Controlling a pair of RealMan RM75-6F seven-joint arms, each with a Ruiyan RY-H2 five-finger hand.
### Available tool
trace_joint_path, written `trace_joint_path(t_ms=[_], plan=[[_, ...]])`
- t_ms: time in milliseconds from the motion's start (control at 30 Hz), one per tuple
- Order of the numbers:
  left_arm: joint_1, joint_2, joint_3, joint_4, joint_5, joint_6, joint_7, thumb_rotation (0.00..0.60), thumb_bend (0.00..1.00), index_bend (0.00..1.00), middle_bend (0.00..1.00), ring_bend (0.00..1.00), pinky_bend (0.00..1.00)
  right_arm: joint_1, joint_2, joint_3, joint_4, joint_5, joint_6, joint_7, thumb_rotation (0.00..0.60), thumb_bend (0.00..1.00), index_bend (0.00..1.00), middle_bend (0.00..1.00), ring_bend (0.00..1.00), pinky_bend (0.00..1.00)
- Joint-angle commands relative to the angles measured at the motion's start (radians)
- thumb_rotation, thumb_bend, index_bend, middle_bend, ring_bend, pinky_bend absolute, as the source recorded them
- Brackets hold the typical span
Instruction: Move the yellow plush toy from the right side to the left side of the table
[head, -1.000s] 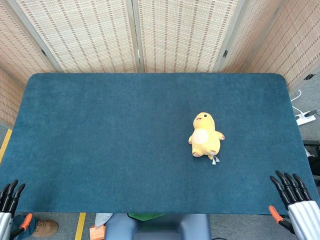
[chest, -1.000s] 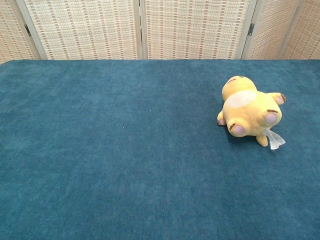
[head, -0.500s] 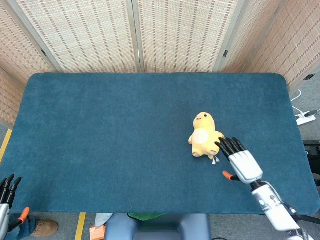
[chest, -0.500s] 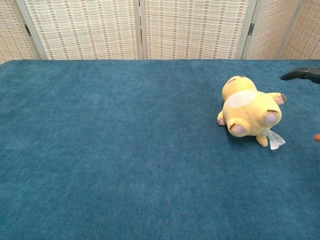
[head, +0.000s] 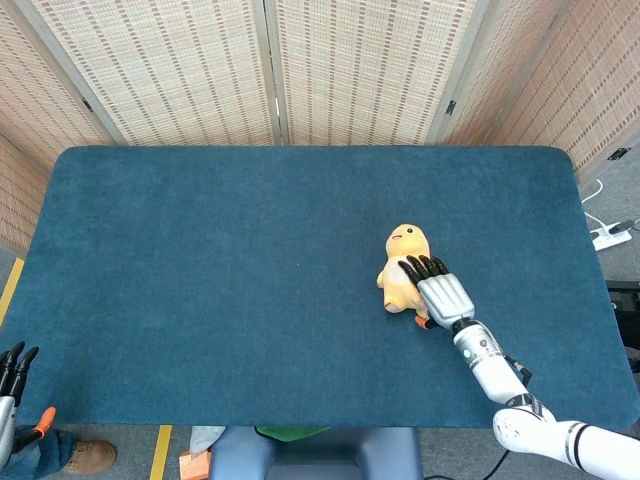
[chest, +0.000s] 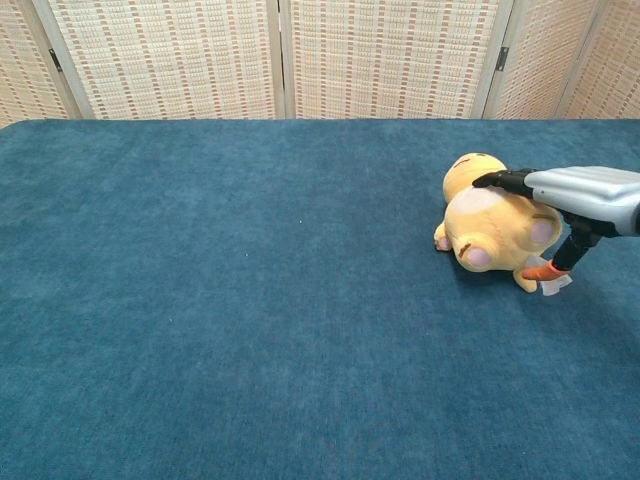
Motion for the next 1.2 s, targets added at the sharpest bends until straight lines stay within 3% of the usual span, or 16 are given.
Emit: trace_joint_path(t_ms=[33,67,133,200,267,333,433,467,567,800,1033,1133,1200], plan=[[-0.003,0.003,0.000,-0.003,-0.002,-0.003,-0.005,0.600,0.31,0.01,0.03,0.06,0.16,0.041,-0.057,-0.012,0.072,0.012,-0.015,-0.016,0.600,0.30,0.01,0.04,0.01,0.09],[-0.002,0.004,0.000,-0.004,-0.003,-0.001,-0.006,0.600,0.31,0.01,0.03,0.06,0.16,0.039,-0.070,-0.013,0.085,-0.007,0.010,-0.008,0.600,0.33,0.07,0.14,0.09,0.23],[-0.001,0.005,0.000,-0.003,-0.006,0.001,-0.011,0.600,0.31,0.02,0.03,0.06,0.16,0.027,-0.092,-0.022,0.095,-0.058,0.062,0.040,0.600,0.41,0.40,0.53,0.42,0.67],[0.000,0.004,0.001,-0.001,-0.008,0.002,-0.014,0.600,0.31,0.02,0.03,0.06,0.16,0.016,-0.106,-0.035,0.114,-0.127,0.122,0.081,0.600,0.50,0.66,0.76,0.64,0.87],[0.000,0.006,0.002,-0.002,-0.008,0.004,-0.015,0.600,0.31,0.03,0.03,0.06,0.16,0.000,-0.120,-0.055,0.137,-0.230,0.218,0.135,0.600,0.57,0.76,0.83,0.72,0.94],[-0.001,0.007,0.004,-0.002,-0.005,0.002,-0.015,0.600,0.31,0.03,0.03,0.07,0.16,-0.014,-0.134,-0.068,0.155,-0.327,0.324,0.194,0.600,0.62,0.81,0.86,0.75,0.97],[-0.001,0.006,0.005,-0.003,-0.003,0.003,-0.013,0.600,0.31,0.03,0.03,0.07,0.16,-0.019,-0.139,-0.076,0.164,-0.366,0.365,0.224,0.600,0.65,0.83,0.88,0.77,0.99],[-0.001,0.006,0.007,-0.006,0.001,0.005,-0.009,0.600,0.31,0.03,0.03,0.07,0.16,-0.015,-0.146,-0.084,0.142,-0.462,0.456,0.269,0.600,0.66,0.84,0.88,0.77,0.99],[-0.002,0.006,0.010,-0.010,0.005,0.006,-0.002,0.600,0.31,0.03,0.03,0.06,0.16,0.007,-0.162,-0.100,0.088,-0.561,0.514,0.264,0.600,0.66,0.84,0.88,0.77,0.99],[0.003,0.017,0.016,-0.010,0.017,0.022,-0.035,0.600,0.31,0.04,0.03,0.06,0.16,0.104,-0.327,-0.080,0.075,-0.613,0.445,0.144,0.600,0.65,0.84,0.87,0.76,0.99],[0.005,0.029,0.026,0.003,0.025,0.024,-0.086,0.600,0.31,0.04,0.03,0.06,0.16,0.182,-0.564,-0.042,0.220,-0.541,0.330,-0.003,0.600,0.62,0.84,0.84,0.73,0.96],[0.006,0.035,0.029,0.006,0.033,0.030,-0.103,0.600,0.31,0.04,0.03,0.07,0.16,0.197,-0.633,-0.039,0.284,-0.516,0.304,-0.034,0.600,0.59,0.84,0.80,0.69,0.90],[0.007,0.040,0.031,0.009,0.038,0.035,-0.119,0.600,0.31,0.04,0.03,0.06,0.16,0.202,-0.671,-0.041,0.322,-0.493,0.280,-0.063,0.600,0.55,0.83,0.74,0.64,0.82]])
